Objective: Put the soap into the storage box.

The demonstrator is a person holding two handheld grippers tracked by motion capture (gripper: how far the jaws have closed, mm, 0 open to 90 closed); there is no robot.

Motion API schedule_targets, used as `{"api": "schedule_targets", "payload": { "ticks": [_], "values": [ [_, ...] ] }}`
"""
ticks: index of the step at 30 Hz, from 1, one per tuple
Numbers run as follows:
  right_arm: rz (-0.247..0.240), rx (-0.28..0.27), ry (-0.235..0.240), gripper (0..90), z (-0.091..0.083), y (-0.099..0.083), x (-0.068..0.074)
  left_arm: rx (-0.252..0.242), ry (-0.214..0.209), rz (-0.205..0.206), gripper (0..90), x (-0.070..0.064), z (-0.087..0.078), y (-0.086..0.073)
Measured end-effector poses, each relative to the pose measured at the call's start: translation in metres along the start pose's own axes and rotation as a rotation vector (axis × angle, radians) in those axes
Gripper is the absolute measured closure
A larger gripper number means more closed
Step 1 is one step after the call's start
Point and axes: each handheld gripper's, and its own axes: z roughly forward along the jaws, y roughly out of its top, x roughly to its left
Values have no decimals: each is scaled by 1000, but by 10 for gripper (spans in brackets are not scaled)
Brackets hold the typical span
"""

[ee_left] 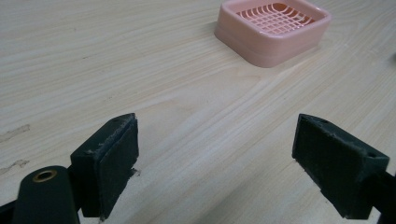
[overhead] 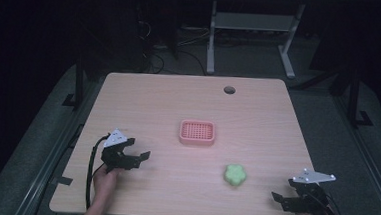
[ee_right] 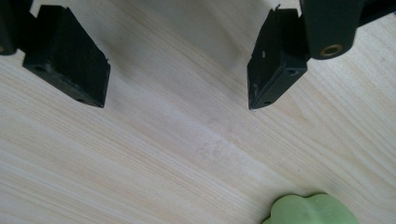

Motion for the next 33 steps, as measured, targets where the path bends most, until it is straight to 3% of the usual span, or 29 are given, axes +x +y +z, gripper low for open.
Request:
{"api": "schedule_targets", "payload": {
  "ticks": [7,12,33],
  "values": [
    [17,-16,42,204,-1,1,1,3,-1,4,144,0,0,0],
    [8,13,56,193,-1,7,-1,5,0,7,144,0,0,0],
    [-104,120,87,178,-1,55,13,-2,-6,-5,143,0,-1,0]
  ]
}}
